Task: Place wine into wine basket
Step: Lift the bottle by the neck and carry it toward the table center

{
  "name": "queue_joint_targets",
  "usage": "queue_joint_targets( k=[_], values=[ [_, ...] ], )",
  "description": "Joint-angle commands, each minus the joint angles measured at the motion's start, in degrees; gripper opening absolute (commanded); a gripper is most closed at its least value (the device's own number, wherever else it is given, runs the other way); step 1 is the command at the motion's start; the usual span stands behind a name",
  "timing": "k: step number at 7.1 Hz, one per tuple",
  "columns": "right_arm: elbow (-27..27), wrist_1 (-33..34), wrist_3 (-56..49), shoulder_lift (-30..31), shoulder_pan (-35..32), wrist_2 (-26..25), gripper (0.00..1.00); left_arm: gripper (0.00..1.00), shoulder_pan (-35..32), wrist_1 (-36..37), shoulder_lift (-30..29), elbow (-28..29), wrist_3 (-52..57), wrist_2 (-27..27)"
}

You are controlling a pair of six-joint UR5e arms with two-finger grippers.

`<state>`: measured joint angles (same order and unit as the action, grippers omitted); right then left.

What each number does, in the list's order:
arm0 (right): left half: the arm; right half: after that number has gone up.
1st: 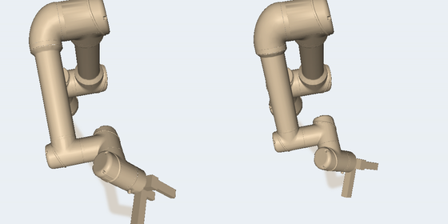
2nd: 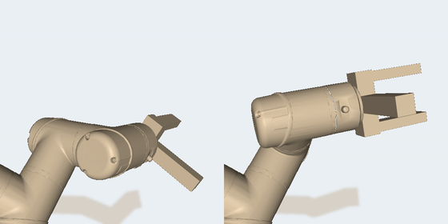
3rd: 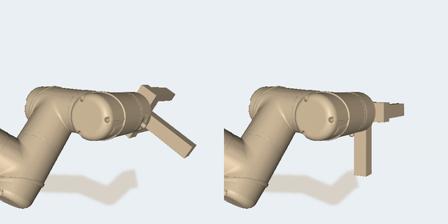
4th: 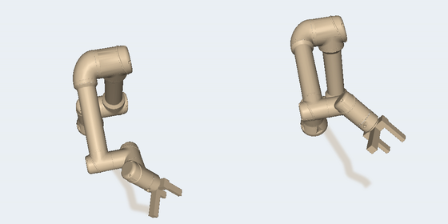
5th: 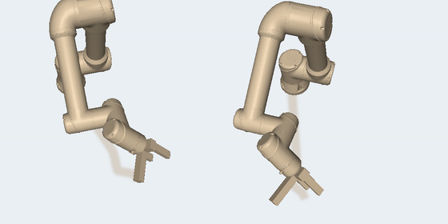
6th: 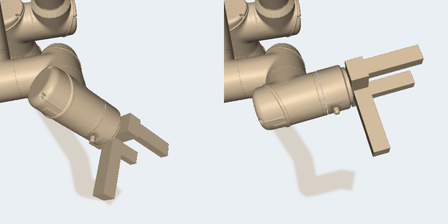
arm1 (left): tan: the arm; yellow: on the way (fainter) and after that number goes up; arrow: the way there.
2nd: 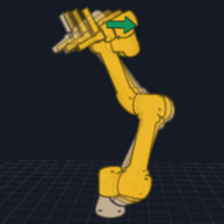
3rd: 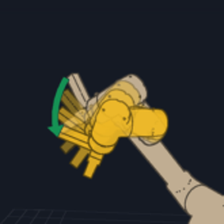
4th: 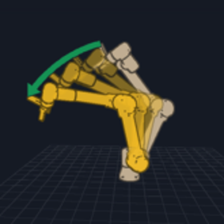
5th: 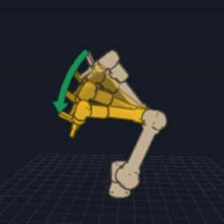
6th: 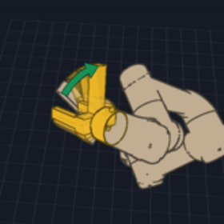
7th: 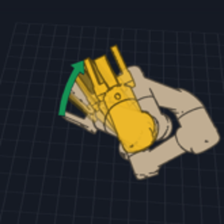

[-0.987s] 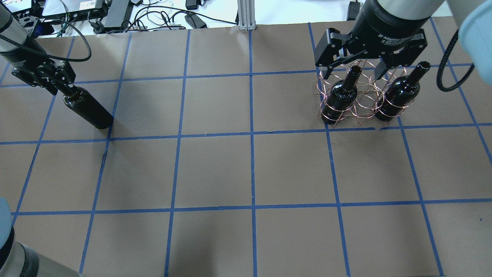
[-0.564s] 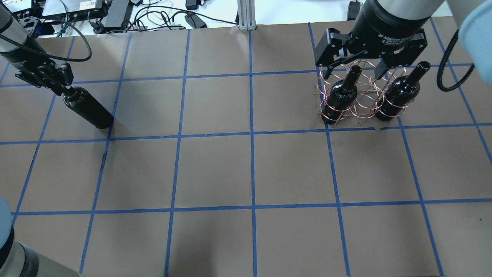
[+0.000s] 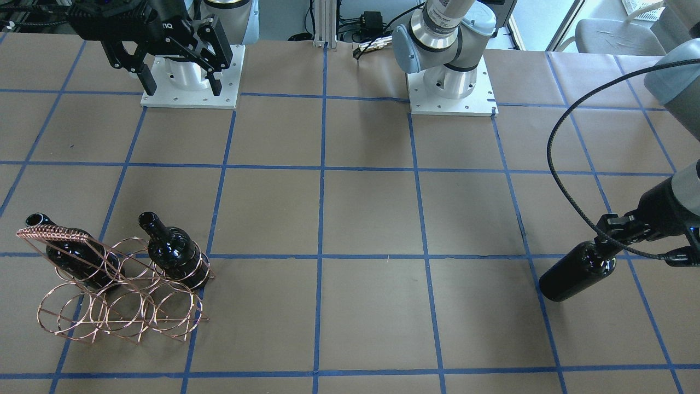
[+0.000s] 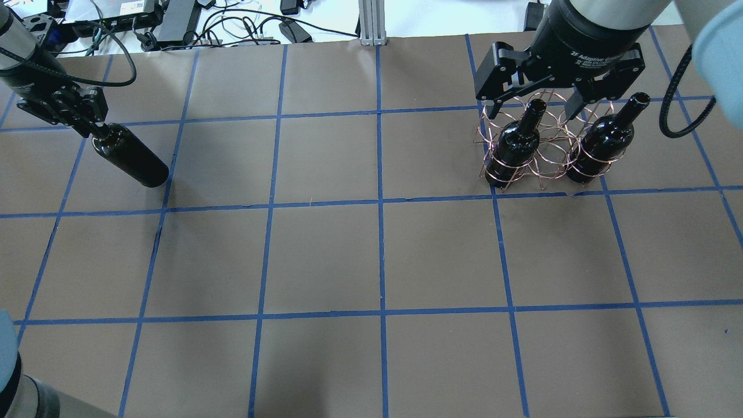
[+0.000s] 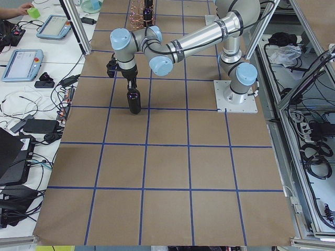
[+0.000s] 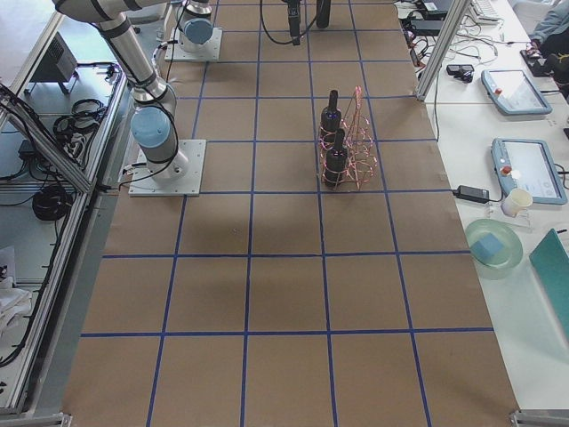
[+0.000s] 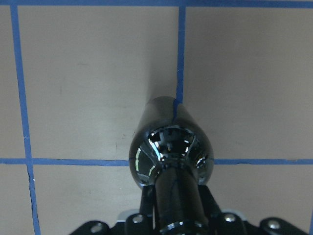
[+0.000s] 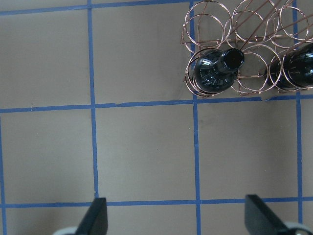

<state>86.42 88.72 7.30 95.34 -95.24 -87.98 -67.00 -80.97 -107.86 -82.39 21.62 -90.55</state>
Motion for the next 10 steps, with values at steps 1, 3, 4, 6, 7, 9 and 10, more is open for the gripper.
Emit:
queue_joint_targets(
  k=[1, 3, 4, 6, 7, 9, 10],
  values=[
    [0.0, 0.0, 0.0, -0.1, 0.0, 0.0, 1.0, 0.0, -6.8, 0.1, 2.9, 0.2, -8.0, -0.3],
    [0.0, 0.0, 0.0, -0.1, 0.0, 0.0, 1.0, 0.0, -14.4, -0.1, 5.3, -0.7, -15.6, 0.5],
    [0.0, 0.0, 0.0, -0.1, 0.0, 0.0, 1.0, 0.0, -18.6, -0.6, 6.8, -0.9, -16.1, 0.6],
    [0.0, 0.0, 0.0, -0.1, 0.0, 0.0, 1.0, 0.0, -27.8, -0.9, 9.6, -5.6, -21.8, 0.9],
    [0.0, 0.0, 0.0, -0.1, 0.0, 0.0, 1.0, 0.0, -31.7, -0.8, 10.9, -8.3, -24.8, 0.8],
    [0.0, 0.0, 0.0, -0.1, 0.0, 0.0, 1.0, 0.0, -36.0, -0.7, 12.7, -11.4, -26.9, 1.3],
    [0.0, 0.0, 0.0, -0.1, 0.0, 0.0, 1.0, 0.0, -38.3, -0.9, 13.2, -12.9, -29.5, 2.8]
  ],
)
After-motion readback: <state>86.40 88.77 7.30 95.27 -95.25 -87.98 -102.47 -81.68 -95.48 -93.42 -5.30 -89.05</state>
